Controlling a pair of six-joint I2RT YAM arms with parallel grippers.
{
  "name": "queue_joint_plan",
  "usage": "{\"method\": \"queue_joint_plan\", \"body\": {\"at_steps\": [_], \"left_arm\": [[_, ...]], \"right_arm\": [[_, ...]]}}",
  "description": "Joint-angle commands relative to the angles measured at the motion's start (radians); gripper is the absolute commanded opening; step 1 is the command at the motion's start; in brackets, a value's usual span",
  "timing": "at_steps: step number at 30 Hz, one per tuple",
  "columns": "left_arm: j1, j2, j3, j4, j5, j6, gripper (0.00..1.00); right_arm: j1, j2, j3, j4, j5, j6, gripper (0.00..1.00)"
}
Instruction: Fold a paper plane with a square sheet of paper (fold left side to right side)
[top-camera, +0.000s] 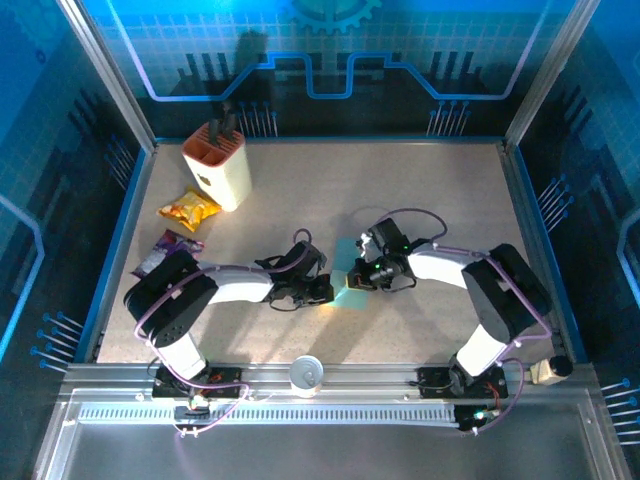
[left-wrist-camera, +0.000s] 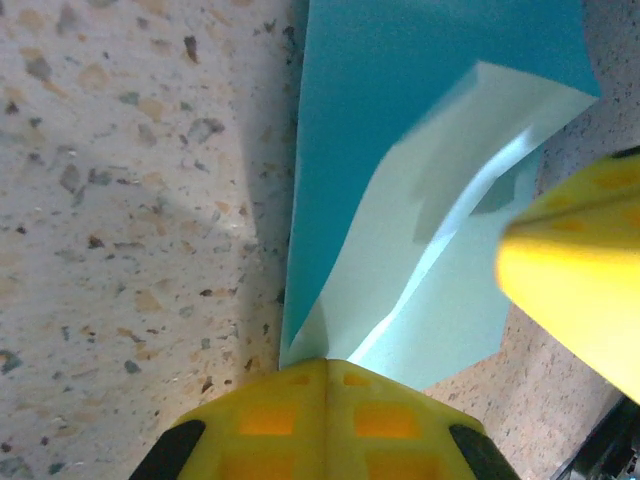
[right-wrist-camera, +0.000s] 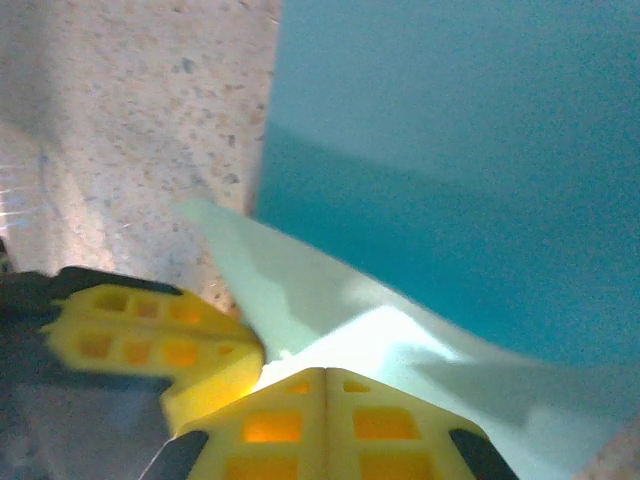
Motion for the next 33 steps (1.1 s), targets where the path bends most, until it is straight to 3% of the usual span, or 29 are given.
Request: {"method": "queue_joint_plan", "body": {"at_steps": [1, 12, 33], "left_arm": [[-0.026, 0.032, -0.056, -0.052, -0.031, -0.050, 0.00], [-0.048, 0.035, -0.059, -0.058, -0.061, -0.117, 0.00], [-0.050, 0.062, -0.041, -0.119, -0.082, -0.158, 0.00]], "right_arm": [[0.030, -0.036, -0.031, -0.018, 0.029, 0.015, 0.00], [0.100, 0.021, -0.014, 0.059, 0.028, 0.048, 0.00], [0.107, 0.080, -0.034, 0.081, 0.076, 0.042, 0.00]]}}
